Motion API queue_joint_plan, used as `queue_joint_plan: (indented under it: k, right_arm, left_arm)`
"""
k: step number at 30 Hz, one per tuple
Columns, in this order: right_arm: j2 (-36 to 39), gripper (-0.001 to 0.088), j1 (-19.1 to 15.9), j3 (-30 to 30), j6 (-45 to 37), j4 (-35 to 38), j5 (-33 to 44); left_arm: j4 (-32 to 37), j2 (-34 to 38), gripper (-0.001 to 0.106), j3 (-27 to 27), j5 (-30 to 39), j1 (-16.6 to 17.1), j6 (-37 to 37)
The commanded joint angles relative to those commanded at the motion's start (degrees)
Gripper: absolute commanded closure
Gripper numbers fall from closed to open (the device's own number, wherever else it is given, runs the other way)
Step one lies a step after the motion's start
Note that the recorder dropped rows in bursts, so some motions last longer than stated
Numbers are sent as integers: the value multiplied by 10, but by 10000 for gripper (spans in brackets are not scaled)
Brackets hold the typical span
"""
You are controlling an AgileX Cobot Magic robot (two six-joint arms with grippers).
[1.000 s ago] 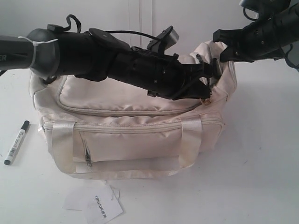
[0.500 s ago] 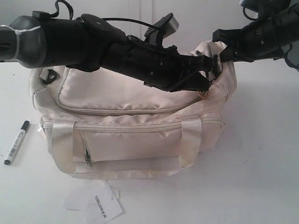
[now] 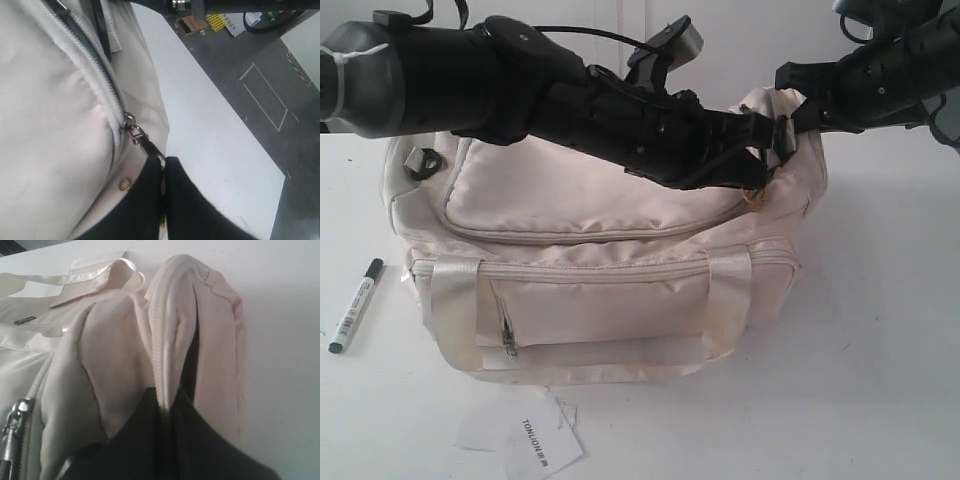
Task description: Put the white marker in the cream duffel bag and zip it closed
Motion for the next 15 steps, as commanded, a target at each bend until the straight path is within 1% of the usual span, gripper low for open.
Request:
queue_joint_plan:
  k: [7,11,15]
  right_arm:
    - [0,868,0,0,1,0,-1]
    - [0,868,0,0,2,0,-2]
    - [0,868,0,0,2,0,-1]
  left_arm:
    - [13,-9,1053,0,5,0,-7]
    - [39,-13,1053,0,2,0,-26]
    - [40,-13,1053,0,2,0,-29]
